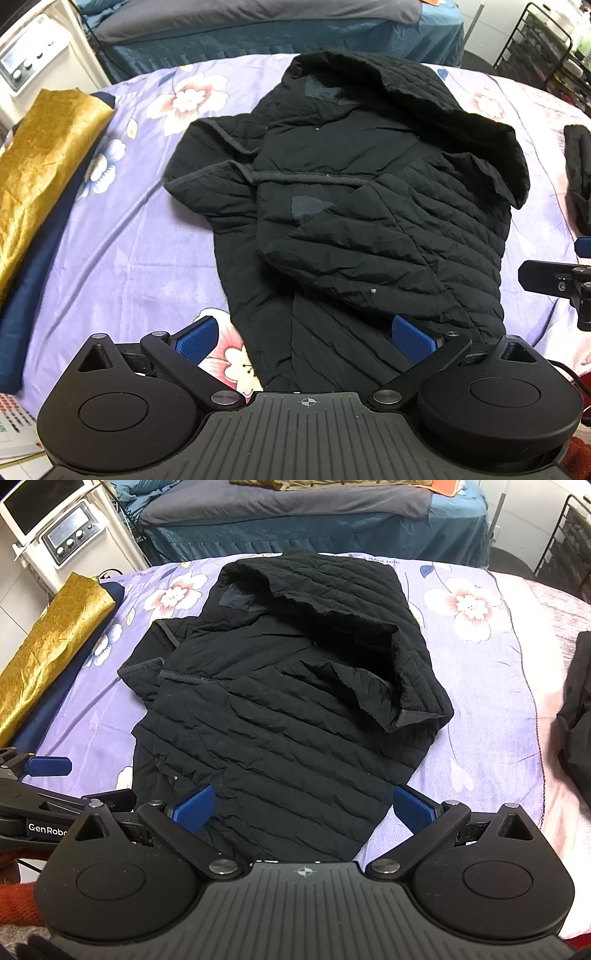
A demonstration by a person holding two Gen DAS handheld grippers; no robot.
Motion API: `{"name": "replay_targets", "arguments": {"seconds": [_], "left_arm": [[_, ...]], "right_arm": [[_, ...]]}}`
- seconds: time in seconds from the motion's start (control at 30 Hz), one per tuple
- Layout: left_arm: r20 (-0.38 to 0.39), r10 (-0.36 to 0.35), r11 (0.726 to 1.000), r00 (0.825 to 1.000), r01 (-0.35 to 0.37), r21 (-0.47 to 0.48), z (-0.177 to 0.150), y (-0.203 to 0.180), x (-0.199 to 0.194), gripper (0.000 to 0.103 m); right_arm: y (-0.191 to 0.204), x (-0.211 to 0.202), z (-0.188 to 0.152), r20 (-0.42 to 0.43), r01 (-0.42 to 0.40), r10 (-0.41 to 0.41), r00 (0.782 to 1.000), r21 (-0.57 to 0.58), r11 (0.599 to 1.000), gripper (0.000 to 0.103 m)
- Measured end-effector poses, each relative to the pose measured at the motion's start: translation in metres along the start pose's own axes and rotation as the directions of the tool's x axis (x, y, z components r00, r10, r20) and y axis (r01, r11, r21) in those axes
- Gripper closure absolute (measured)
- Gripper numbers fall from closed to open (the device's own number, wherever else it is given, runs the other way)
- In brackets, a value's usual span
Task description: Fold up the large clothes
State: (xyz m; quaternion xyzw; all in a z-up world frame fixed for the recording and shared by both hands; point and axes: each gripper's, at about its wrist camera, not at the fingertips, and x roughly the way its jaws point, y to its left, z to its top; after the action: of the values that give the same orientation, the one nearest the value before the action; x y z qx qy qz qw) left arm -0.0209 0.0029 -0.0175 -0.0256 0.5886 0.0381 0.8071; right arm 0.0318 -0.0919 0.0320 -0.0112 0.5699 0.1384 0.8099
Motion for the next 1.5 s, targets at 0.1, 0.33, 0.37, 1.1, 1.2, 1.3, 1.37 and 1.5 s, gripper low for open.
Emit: {"name": "replay_targets", "arguments": {"seconds": [0.1,0.33,0.37,1.1,1.2,1.3,1.37,1.5], "left_arm": [[-0.003,-0.001,1.000,1.000,0.001,-0.002,0.000,0.000,0.000,0.000],[-0.011,-0.005,1.000,1.000,0.005,-0.005,-0.001,0.001,0.002,0.000],[-0.011,-0.005,1.000,1.000,0.005,-0.006,-0.001,0.001,0.002,0.000],[-0.033,-0.014,0.999,0.999,0.013,-0.032,0.001,0.005,0.010,0.000],[-0.041,-0.017,0.999,0.999,0.015,-0.046,0.000,0.006,0.012,0.000],[-0.045,-0.017,0.998,0.999,0.014,-0.063,-0.001,0.011,0.015,0.000],[-0.038,-0.020,0.997,0.999,0.016,-0.082,-0.001,0.016,0.018,0.000],[0.009,-0.036,0.986,0.999,0.037,-0.160,0.001,0.047,0.022,0.000]], "right_arm": [[0.000,0.001,-0.001,-0.004,-0.001,0.001,1.000,0.000,1.000,0.001],[0.000,0.002,0.000,-0.008,-0.004,0.004,1.000,-0.003,1.000,0.001],[0.000,0.002,0.001,-0.010,-0.004,0.004,1.000,-0.004,1.000,0.001],[-0.003,0.008,0.003,-0.028,-0.006,0.006,1.000,0.002,1.000,0.001],[-0.004,0.010,0.003,-0.038,-0.006,0.006,0.999,0.005,1.000,0.001],[-0.002,0.013,0.004,-0.049,-0.004,0.004,0.999,-0.006,1.000,0.001],[0.000,0.015,0.005,-0.057,-0.004,0.003,0.998,-0.015,1.000,0.001],[0.001,0.017,0.009,-0.046,-0.014,0.013,0.999,-0.032,0.999,0.001]]}}
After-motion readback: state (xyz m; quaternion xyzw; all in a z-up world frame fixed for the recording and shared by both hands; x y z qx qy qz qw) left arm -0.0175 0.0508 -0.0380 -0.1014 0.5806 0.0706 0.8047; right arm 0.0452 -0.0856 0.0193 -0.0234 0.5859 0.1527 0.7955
